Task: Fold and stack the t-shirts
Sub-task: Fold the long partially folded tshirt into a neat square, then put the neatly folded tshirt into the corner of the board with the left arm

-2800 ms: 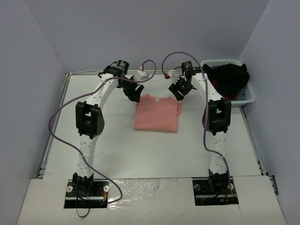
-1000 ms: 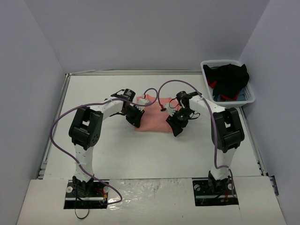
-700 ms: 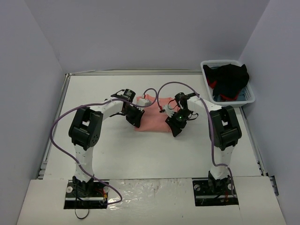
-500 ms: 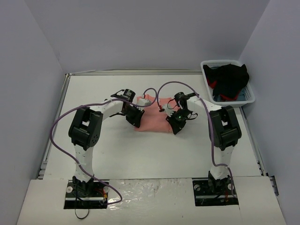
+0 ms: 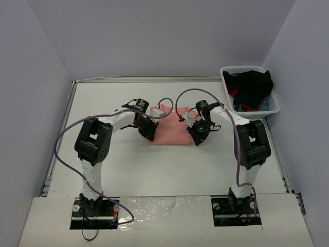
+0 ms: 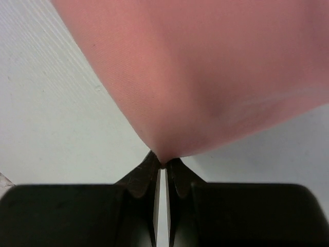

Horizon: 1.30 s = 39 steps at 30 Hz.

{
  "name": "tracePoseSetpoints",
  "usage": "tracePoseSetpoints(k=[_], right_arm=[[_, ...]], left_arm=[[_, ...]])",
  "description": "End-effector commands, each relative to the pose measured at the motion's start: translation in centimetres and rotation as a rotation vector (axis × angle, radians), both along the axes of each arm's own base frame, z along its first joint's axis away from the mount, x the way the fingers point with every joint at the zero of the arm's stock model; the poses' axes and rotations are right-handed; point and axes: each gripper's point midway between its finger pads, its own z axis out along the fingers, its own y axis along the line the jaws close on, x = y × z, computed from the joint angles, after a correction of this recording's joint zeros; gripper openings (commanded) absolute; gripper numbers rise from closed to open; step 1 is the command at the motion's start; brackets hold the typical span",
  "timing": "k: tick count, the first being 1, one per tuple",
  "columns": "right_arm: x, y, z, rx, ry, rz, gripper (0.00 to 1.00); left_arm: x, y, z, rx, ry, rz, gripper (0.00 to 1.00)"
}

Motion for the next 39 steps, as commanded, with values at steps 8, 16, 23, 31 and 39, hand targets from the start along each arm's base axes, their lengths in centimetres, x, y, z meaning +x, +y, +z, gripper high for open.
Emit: tracePoseSetpoints(k=[8, 16, 23, 31, 39], right_arm=[[0.1, -0.7, 2.9, -0.011, -0.029, -0.029, 0.15], [1.4, -1.6, 8.7, -0.041, -0.164, -0.037, 0.34], [3.3, 0.1, 12.6, -0.013, -0.284, -0.041, 0.45], [3.4, 6.5, 9.6, -0.044, -0.242, 0.115, 0.41], [2.9, 13.2, 6.4, -0.075, -0.217, 0.264, 0.4]], left_arm=[[-1.0, 0.1, 4.6, -0.046, -0.068, -0.067, 0.02], [-1.5, -0.6, 13.6, -0.18, -0.235, -0.161, 0.2], [-1.0, 2.1, 17.4, -0.186, -0.274, -0.104, 0.46], [2.0, 7.6, 18.5, -0.248, -0.238, 0.224, 0.5], [4.6, 16.1, 17.8, -0.341, -0.136, 0.536, 0.52]])
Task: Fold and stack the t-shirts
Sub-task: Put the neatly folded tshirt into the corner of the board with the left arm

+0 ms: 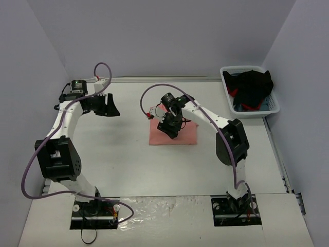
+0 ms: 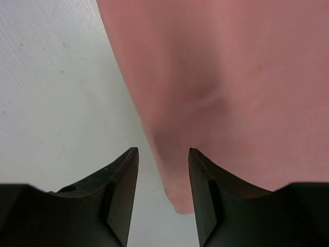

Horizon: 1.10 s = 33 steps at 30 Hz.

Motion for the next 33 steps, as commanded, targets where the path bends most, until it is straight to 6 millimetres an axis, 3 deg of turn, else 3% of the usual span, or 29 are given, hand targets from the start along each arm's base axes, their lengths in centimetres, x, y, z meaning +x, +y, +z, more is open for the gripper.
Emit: tracePoseSetpoints(k=[1, 5, 9, 17, 28, 30, 31, 33], right_arm=[[-0.2, 2.2, 0.6, -0.016, -0.019, 0.04, 0.4], [-0.3, 5.4, -0.2, -0.009, -0.026, 0.094, 0.4], [-0.7, 7.2, -1.2, -0.021, -0.023, 0.13, 0.4], [-1.2, 9.0, -4.4, -0.049, 0.014, 0.169, 0.41], [-2.0, 10.6, -7.4, -0.106, 0.02, 0.198, 0.4], [-2.2, 10.5, -7.8, -0.123, 0.019, 0.204, 0.34], [-2.3, 10.5, -8.0, -0.126, 0.021, 0.196, 0.21], [-2.4, 10.3, -8.2, -0.137, 0.018, 0.195, 0.05]], left_arm=[[-0.1, 1.2, 2.3, -0.085, -0.01, 0.06, 0.52], [-0.4, 2.4, 0.8, -0.081, 0.023, 0.095, 0.53], [-0.3, 2.8, -0.3, -0.087, 0.04, 0.124, 0.53], [0.7, 4.0, -0.6, -0.053, 0.054, 0.192, 0.55], [0.8, 3.8, -1.6, -0.076, 0.079, 0.218, 0.56], [0.7, 3.7, -1.9, -0.083, 0.084, 0.22, 0.57], [0.6, 3.7, -2.0, -0.087, 0.089, 0.225, 0.59], [0.5, 3.6, -2.4, -0.098, 0.097, 0.236, 0.61]])
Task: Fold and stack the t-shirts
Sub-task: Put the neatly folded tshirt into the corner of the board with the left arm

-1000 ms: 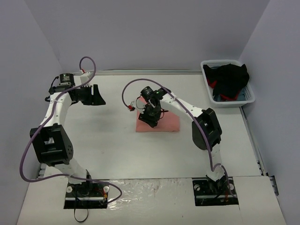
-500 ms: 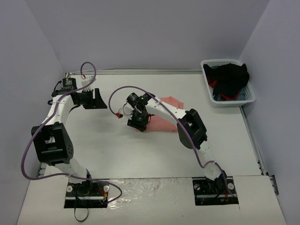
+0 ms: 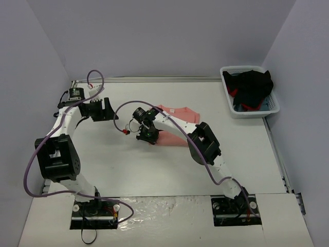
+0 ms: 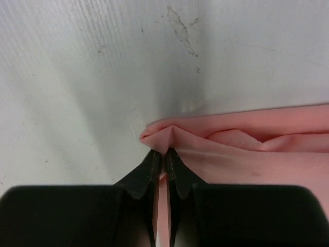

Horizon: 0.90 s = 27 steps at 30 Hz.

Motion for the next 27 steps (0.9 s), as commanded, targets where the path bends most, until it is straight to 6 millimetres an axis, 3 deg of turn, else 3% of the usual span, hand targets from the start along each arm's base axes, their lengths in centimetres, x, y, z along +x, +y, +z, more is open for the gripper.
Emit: tracePoseSetpoints(k=[1, 5, 12, 15, 18, 21, 25, 27], right_arm=[[-1.3, -0.9, -1.3, -0.068, 0.032, -0.011, 0.0], [-1.2, -1.2, -0.2, -0.08, -0.004, -0.013, 0.0], [0.1, -1.2, 5.3, -0.033, -0.136, -0.031, 0.0], [0.3, -1.4, 7.0, -0.016, -0.171, -0.039, 0.0], [0.6, -1.9, 8.2, -0.018, -0.205, -0.052, 0.0], [0.7, -2.0, 8.5, -0.016, -0.211, -0.055, 0.0], [0.4, -2.2, 7.5, -0.037, -0.192, -0.054, 0.0], [0.4, -2.2, 7.2, -0.045, -0.187, -0.05, 0.0]], left_arm=[[0.3, 0.1, 0.7, -0.032, -0.023, 0.044, 0.62], [-0.1, -0.7, 0.3, -0.096, 0.001, 0.053, 0.67], [0.4, -2.9, -0.7, -0.298, 0.113, 0.052, 0.72], [0.6, -3.4, -2.0, -0.318, 0.183, 0.062, 0.75], [0.5, -5.2, -2.5, -0.355, 0.222, 0.021, 0.8], [0.6, -7.4, -2.6, -0.396, 0.243, -0.014, 0.81], [0.9, -9.5, -3.0, -0.445, 0.268, -0.027, 0.89], [0.7, -11.5, -3.4, -0.469, 0.285, -0.061, 0.96]])
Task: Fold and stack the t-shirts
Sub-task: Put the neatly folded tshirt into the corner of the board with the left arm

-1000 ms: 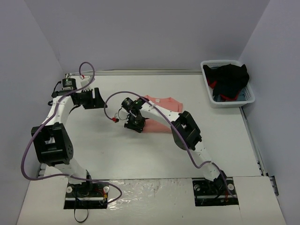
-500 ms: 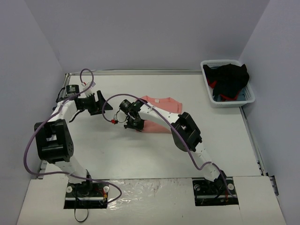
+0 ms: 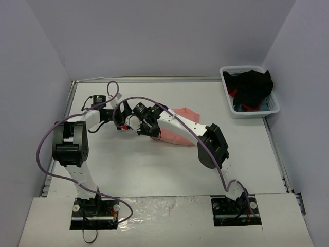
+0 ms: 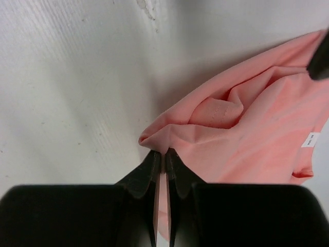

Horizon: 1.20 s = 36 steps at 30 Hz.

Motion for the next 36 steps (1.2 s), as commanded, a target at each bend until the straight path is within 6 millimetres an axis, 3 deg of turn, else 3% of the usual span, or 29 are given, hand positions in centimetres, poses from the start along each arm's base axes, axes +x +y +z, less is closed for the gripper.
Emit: tracePoseSetpoints(k=[1, 17, 24, 26, 28, 30, 32, 36], right_arm=[[-0.7, -1.1, 0.7, -0.038, 0.003, -0.011, 0.0], [-0.9, -0.7, 0.1, -0.048, 0.028, 0.0, 0.0], [-0.7, -0.7, -0.2, -0.059, 0.03, 0.0, 0.0], [-0.8, -0.7, -0.2, -0.058, 0.031, 0.003, 0.0], [-0.7, -0.7, -0.2, -0.057, 0.032, 0.002, 0.0], [-0.7, -0.8, -0.1, -0.058, 0.032, 0.004, 0.0], [-0.8, -0.9, -0.1, -0.059, 0.033, 0.002, 0.0], [-1.3, -1.2, 0.3, -0.055, 0.04, 0.008, 0.0]], left_arm=[[0.8, -2.5, 1.5, -0.095, -0.006, -0.013, 0.94], [-0.8, -7.6, -4.9, -0.042, 0.161, -0.097, 0.94], [-1.8, -10.5, -6.0, -0.017, 0.174, -0.2, 0.95], [-1.9, -10.8, -6.5, -0.018, 0.184, -0.209, 0.99], [-2.0, -10.9, -6.6, -0.025, 0.191, -0.215, 0.79], [-1.9, -10.9, -7.0, -0.023, 0.196, -0.216, 0.67], [-1.7, -10.8, -7.2, -0.01, 0.191, -0.213, 0.48], [-1.3, -10.1, -7.2, 0.062, 0.17, -0.217, 0.46]])
